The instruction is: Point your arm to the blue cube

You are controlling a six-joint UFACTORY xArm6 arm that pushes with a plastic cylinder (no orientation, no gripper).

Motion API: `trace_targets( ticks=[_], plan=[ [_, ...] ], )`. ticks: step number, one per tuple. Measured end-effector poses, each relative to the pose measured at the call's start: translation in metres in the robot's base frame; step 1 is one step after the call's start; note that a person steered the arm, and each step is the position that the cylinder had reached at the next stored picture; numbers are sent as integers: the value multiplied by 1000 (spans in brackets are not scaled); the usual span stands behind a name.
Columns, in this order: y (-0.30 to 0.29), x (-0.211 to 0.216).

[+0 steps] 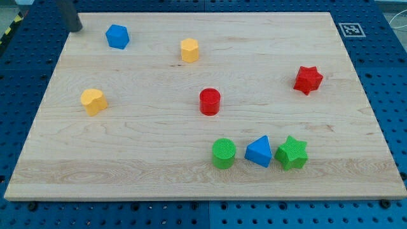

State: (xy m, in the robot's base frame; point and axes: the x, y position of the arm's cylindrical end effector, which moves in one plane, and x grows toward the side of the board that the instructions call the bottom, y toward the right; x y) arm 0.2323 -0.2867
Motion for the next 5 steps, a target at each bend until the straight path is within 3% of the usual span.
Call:
trace_targets(
  ticks=[1,3,5],
  plan=[
    [24,-13],
    [63,20],
    [92,25]
  ],
)
